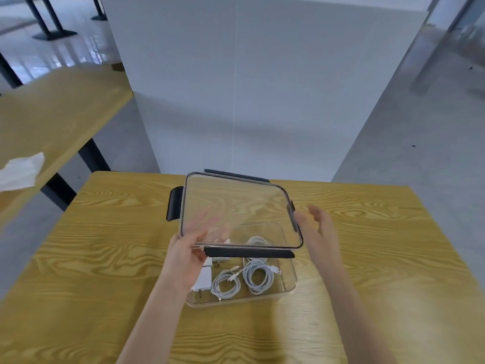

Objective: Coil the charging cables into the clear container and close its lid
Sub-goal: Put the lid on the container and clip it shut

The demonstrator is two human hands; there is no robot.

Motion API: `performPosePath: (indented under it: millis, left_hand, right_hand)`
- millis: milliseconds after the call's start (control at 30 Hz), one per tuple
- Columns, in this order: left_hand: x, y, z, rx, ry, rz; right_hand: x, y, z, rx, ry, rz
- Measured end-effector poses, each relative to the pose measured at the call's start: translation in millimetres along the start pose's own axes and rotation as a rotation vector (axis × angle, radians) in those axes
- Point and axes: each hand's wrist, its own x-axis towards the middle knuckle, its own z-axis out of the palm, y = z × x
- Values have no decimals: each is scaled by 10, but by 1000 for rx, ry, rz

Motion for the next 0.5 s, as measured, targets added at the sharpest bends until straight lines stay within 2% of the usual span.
performPosePath:
  millis: [33,100,167,200,267,333,433,500]
  left_hand:
    - [9,-17,-42,-10,-15,-5]
    - [-5,-64,-113,-24,-38,-28]
    - [-18,-127,-187,-13,-67,-48]
    - [-21,-151,-230,-3,-88,-60]
    - [-37,-155,-335,14,-122,-80]
    - [-33,-123,-433,31,-88,-105]
    - [7,-144,-505,61,163,-129]
    - [31,-260,-522,183,360,-66]
  right_hand:
    - [62,37,21,142,31,195]
    - [205,174,81,585,-28,569]
    - [270,285,123,954,-109,787]
    - [280,354,143,1024,-135,798]
    - [275,446,165,969,-134,733]
    - [247,509,154,889,-110,645]
    - [184,518,103,780,-71,501]
    - [146,504,132,668,-32,426]
